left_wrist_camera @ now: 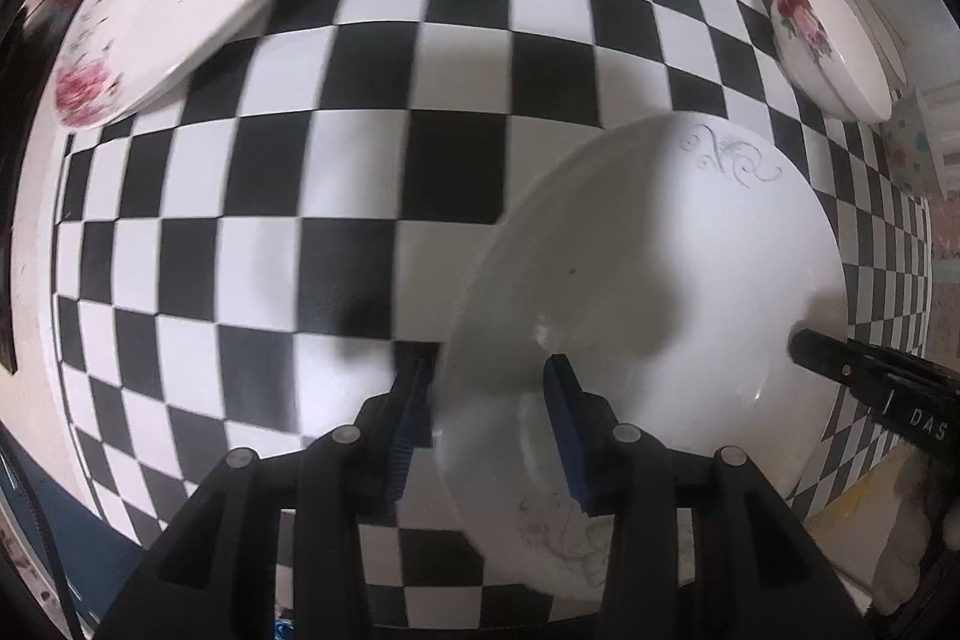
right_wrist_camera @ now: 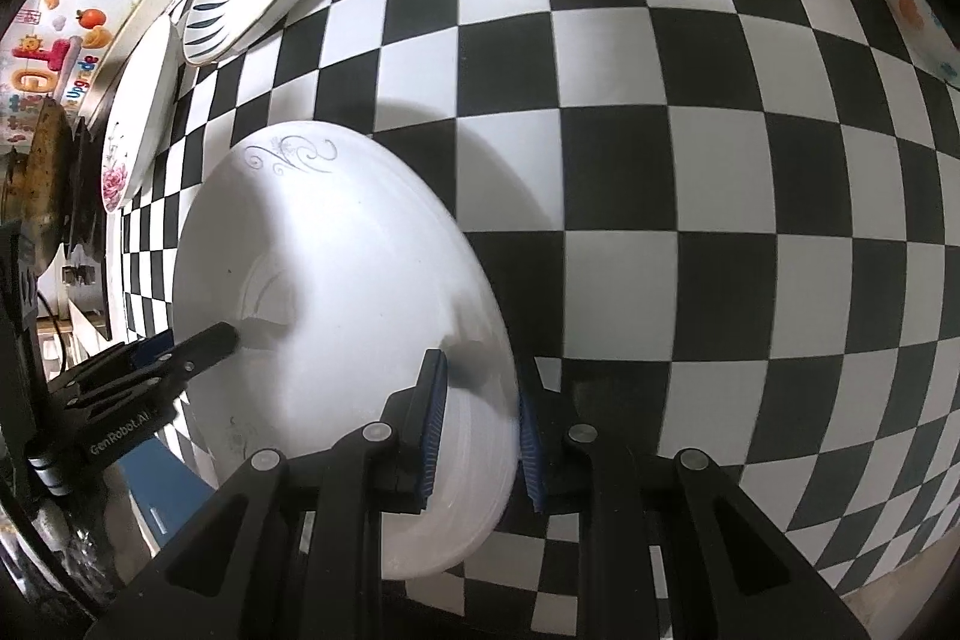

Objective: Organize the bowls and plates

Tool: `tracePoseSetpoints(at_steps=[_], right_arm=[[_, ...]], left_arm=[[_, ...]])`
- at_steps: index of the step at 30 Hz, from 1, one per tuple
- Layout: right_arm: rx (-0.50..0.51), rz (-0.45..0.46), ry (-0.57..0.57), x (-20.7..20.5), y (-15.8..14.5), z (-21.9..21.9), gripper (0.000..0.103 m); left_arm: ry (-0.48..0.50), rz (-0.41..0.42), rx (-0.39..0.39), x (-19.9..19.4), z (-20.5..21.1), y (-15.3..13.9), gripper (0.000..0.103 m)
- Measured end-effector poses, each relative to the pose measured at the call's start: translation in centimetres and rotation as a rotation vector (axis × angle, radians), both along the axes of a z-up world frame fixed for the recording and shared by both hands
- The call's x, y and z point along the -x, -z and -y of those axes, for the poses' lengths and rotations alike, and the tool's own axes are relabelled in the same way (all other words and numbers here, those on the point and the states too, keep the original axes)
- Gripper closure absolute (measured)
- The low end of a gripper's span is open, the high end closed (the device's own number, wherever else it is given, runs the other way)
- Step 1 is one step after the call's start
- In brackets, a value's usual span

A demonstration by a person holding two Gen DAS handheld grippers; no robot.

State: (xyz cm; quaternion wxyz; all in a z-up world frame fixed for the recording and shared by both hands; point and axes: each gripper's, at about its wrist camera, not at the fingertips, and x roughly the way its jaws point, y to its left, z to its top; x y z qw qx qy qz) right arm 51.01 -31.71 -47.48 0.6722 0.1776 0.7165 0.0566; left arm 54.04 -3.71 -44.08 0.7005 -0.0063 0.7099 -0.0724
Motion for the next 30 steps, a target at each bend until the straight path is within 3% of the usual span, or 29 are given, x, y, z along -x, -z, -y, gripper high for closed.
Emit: tracePoseSetpoints(at_steps=[2, 7, 9, 11, 16, 23, 30], right_arm=[[0.014, -0.005, 0.010, 0.0, -0.6, 0.8, 0.075], [0.020, 0.038, 0.050, -0.2, -4.1, 2.1, 0.051], [0.002, 0.081, 0.050, -0.8, -6.0, 1.3, 0.031], [-0.044, 0.125, 0.056, -1.7, -7.8, -0.5, 0.023], [-0.191, 0.196, 0.037, -5.8, -9.0, -7.7, 0.023], [-0.185, 0.111, -0.019, -15.3, -3.8, -19.3, 0.023], [-0.138, 0.065, 0.007, -19.3, -0.6, -22.9, 0.025]], left_arm=[[-0.031, 0.006, 0.008, 0.2, -1.6, -0.8, 0.065], [-0.104, 0.067, 0.022, -0.1, -7.1, -4.0, 0.062], [-0.123, 0.107, 0.019, -1.0, -9.5, -5.5, 0.062], [-0.149, 0.145, 0.023, -2.3, -12.0, -7.1, 0.062], [-0.209, 0.193, 0.015, -7.7, -18.7, -8.2, 0.062], [-0.230, 0.132, 0.030, -16.0, -25.9, -4.3, 0.062], [-0.201, 0.064, 0.087, -20.5, -26.8, -0.2, 0.062]])
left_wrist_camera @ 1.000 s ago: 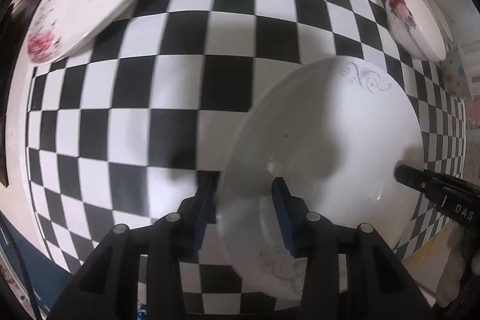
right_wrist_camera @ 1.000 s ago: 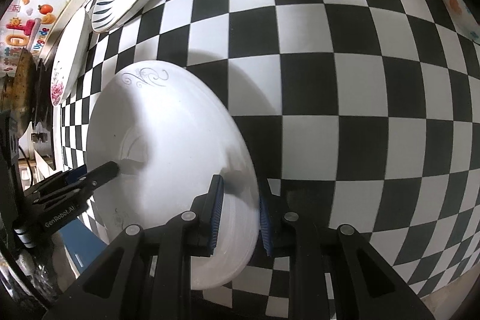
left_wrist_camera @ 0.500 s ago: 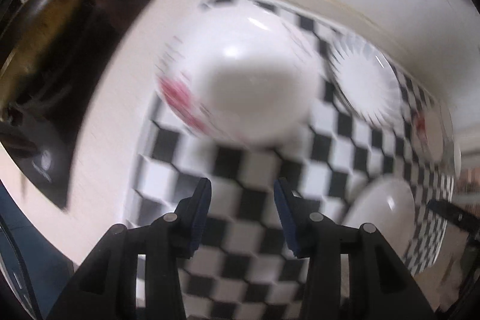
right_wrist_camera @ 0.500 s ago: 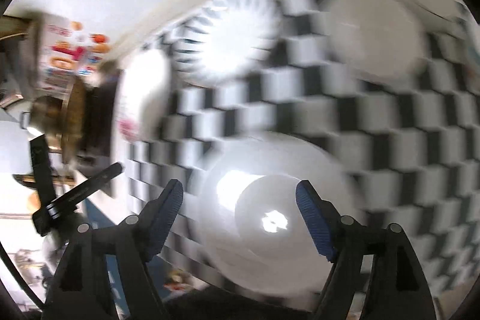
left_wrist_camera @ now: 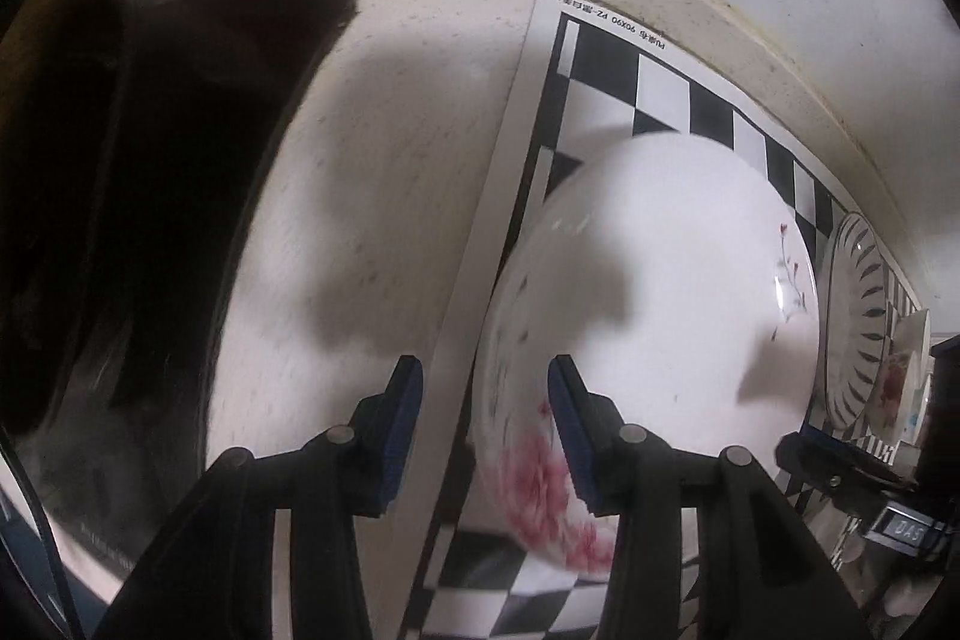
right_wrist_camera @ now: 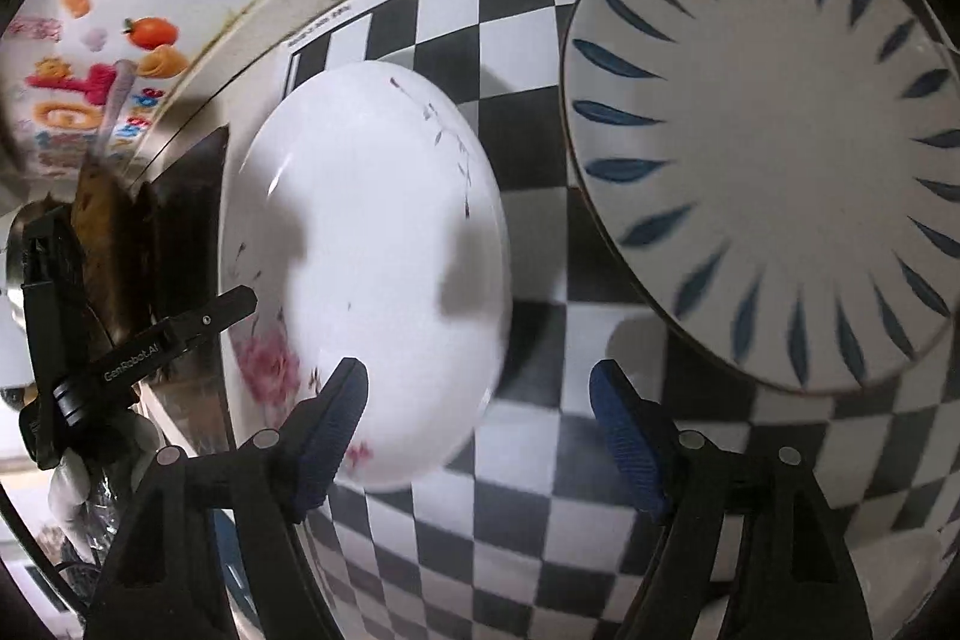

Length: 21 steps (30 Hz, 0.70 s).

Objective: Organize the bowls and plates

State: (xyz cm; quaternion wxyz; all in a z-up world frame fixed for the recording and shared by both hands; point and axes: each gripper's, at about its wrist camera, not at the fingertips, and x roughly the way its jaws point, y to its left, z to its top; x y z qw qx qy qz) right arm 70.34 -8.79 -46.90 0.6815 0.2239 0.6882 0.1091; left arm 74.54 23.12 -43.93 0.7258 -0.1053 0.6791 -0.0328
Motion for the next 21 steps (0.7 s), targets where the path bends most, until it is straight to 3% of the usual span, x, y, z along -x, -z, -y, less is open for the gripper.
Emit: tracePoseSetpoints(at_steps=[4, 6, 7, 9, 13, 21], right_arm=[[0.002, -0.007, 0.011, -0.8, 1.3, -0.3, 0.034], [0.000, 0.001, 0.009, -1.2, 1.3, -0.5, 0.050], [-0.001, -0.007, 0.009, -1.3, 1.6, -0.5, 0.051], [0.012, 0.004, 0.004, -1.6, 1.8, -0.7, 0.079], [0.067, 0.024, -0.007, -1.3, 1.9, -1.3, 0.084], [0.058, 0.046, -0.006, -0.4, 1.4, -1.1, 0.084]], left_arm=[[0.049, -0.014, 0.002, -1.2, 0.6, 1.0, 0.062], [0.072, -0.003, -0.012, -1.5, 0.9, 1.2, 0.064], [0.083, -0.004, -0.017, -1.6, 1.1, 1.3, 0.062], [0.106, 0.009, -0.011, -1.7, 1.6, 1.3, 0.075], [0.139, 0.045, -0.055, -0.8, 2.6, 1.4, 0.075], [0.130, 0.078, -0.042, 2.0, 3.7, 0.5, 0.075]])
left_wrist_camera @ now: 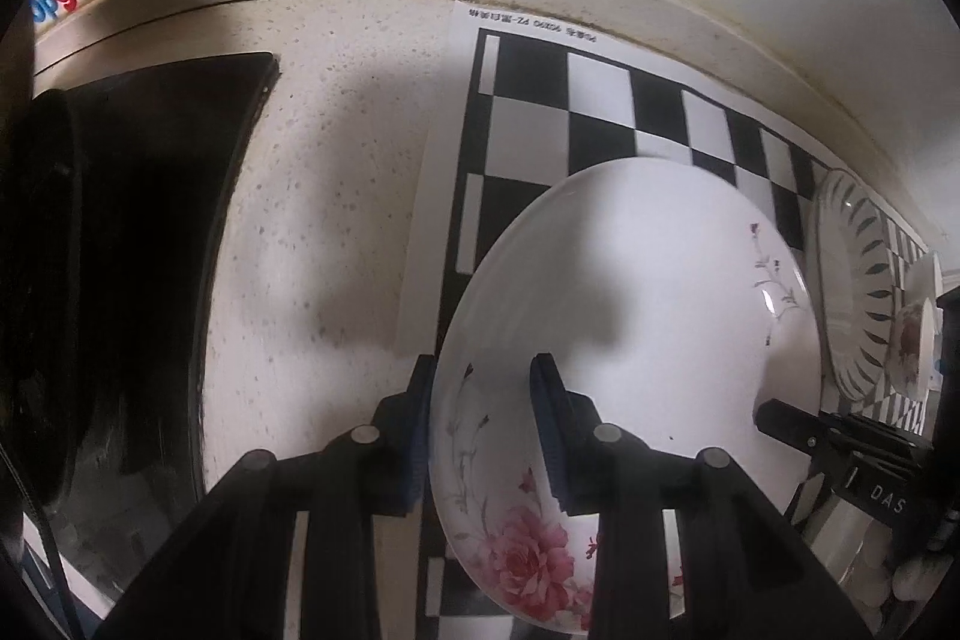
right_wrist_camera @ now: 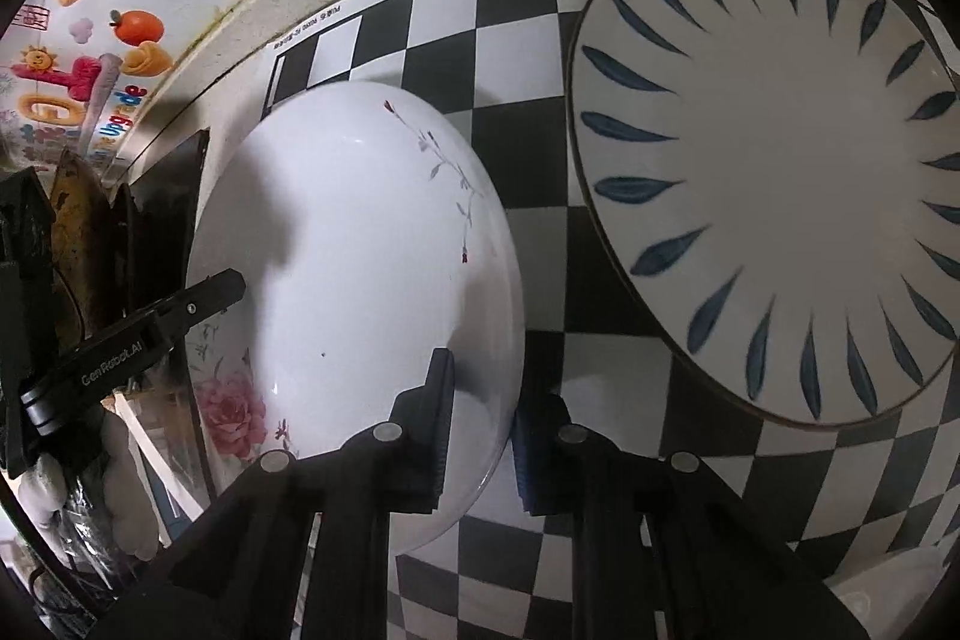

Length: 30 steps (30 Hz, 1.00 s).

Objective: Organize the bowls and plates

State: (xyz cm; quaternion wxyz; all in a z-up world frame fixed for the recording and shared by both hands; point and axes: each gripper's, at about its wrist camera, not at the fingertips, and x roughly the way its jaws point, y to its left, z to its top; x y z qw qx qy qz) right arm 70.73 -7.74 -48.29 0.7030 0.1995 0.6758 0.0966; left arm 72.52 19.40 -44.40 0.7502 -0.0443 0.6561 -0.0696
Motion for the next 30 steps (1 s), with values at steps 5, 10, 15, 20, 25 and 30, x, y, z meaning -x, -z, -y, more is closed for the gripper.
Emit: tracePoseSetpoints(at_steps=[5, 10, 15, 20, 25, 30], right_arm=[[-0.001, 0.035, -0.014, 0.8, -1.6, 0.4, 0.084], [-0.006, 0.075, -0.016, 1.7, -3.8, 1.5, 0.084], [-0.013, 0.117, -0.001, 3.2, -6.3, 3.1, 0.085], [-0.028, 0.135, 0.039, 5.7, -8.5, 5.9, 0.085], [-0.032, 0.154, 0.078, 9.2, -10.1, 9.6, 0.085], [-0.033, 0.164, 0.129, 13.2, -10.9, 13.6, 0.085]], left_arm=[[-0.014, 0.034, 0.023, 2.0, 0.6, -1.4, 0.075], [0.003, 0.063, 0.035, 2.8, 1.7, -4.5, 0.075], [0.018, 0.095, 0.056, 5.0, 2.4, -7.9, 0.075], [0.047, 0.119, 0.083, 6.6, 5.0, -9.9, 0.075], [0.092, 0.140, 0.101, 8.3, 8.3, -11.4, 0.075], [0.152, 0.161, 0.108, 10.1, 12.1, -12.0, 0.075]])
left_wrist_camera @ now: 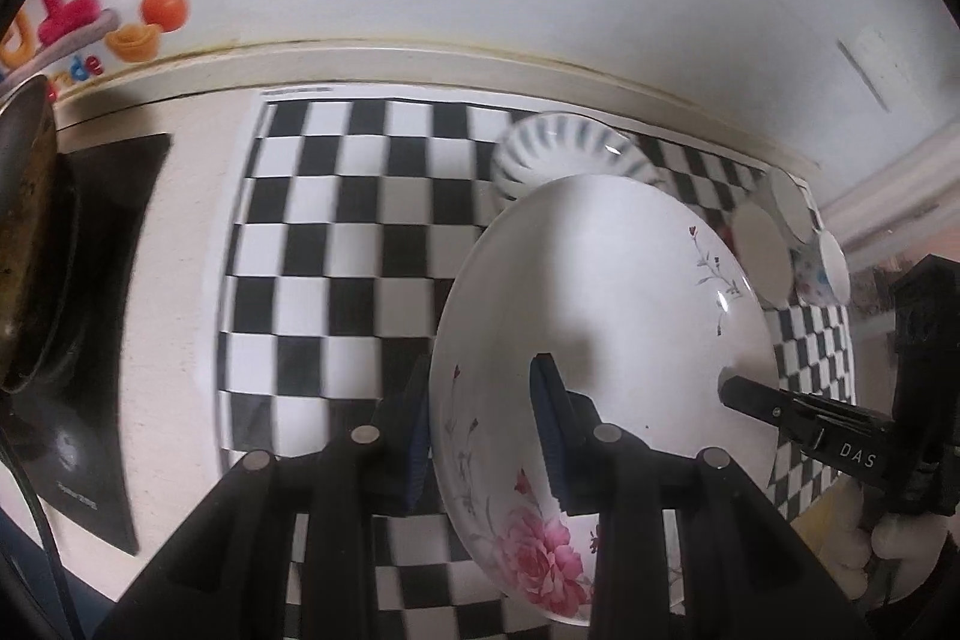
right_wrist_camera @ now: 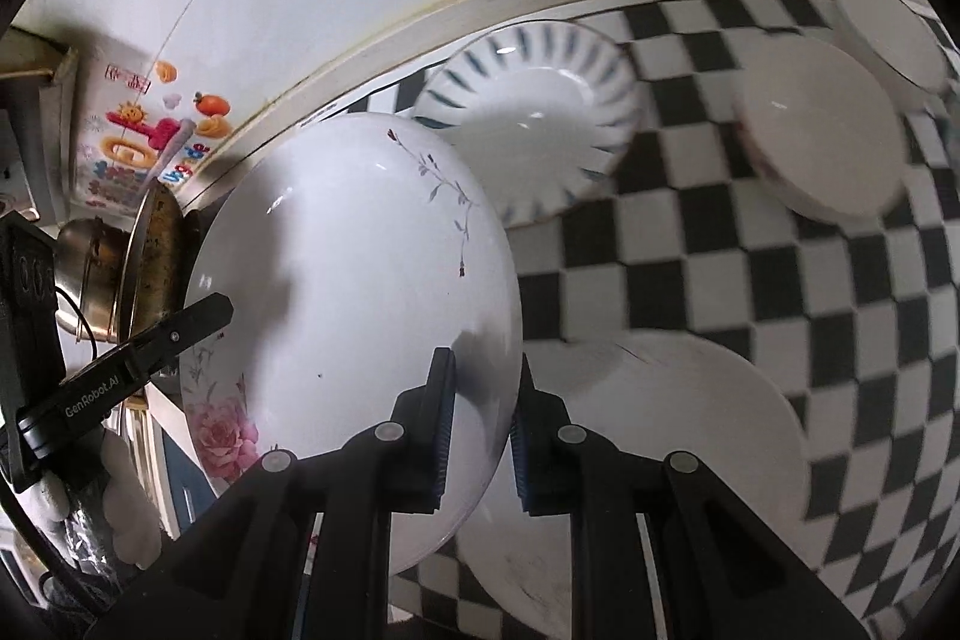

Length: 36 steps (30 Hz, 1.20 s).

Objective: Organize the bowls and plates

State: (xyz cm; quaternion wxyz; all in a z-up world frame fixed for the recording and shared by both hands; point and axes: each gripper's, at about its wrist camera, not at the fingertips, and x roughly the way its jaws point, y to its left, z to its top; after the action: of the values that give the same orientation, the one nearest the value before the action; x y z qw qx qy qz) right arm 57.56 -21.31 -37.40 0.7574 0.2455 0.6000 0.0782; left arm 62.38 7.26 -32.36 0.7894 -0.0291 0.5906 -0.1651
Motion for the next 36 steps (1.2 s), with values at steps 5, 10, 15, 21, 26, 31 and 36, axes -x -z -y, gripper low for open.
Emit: tracePoseSetpoints(at_steps=[5, 10, 15, 21, 26, 31, 36], right_arm=[[0.010, -0.012, 0.044, 3.5, 0.3, 3.7, 0.085], [0.011, -0.047, 0.078, 6.7, 1.4, 7.1, 0.085], [0.026, -0.091, 0.092, 9.1, 3.6, 9.6, 0.085], [0.044, -0.139, 0.095, 10.5, 6.1, 11.0, 0.085], [0.057, -0.151, 0.080, 10.7, 6.9, 11.1, 0.085], [0.080, -0.156, 0.053, 10.7, 7.2, 10.9, 0.085], [0.090, -0.152, 0.046, 10.4, 7.1, 10.8, 0.085]], left_arm=[[0.048, -0.025, 0.011, 1.8, 3.6, 0.9, 0.075], [0.102, -0.062, 0.017, 3.7, 6.8, 2.3, 0.075], [0.145, -0.119, -0.017, 5.6, 9.6, 5.0, 0.075], [0.182, -0.187, -0.059, 7.0, 11.1, 7.7, 0.075], [0.198, -0.212, -0.103, 7.6, 11.5, 8.8, 0.075], [0.191, -0.230, -0.128, 7.9, 11.5, 9.5, 0.075], [0.179, -0.235, -0.148, 8.0, 11.6, 9.5, 0.075]])
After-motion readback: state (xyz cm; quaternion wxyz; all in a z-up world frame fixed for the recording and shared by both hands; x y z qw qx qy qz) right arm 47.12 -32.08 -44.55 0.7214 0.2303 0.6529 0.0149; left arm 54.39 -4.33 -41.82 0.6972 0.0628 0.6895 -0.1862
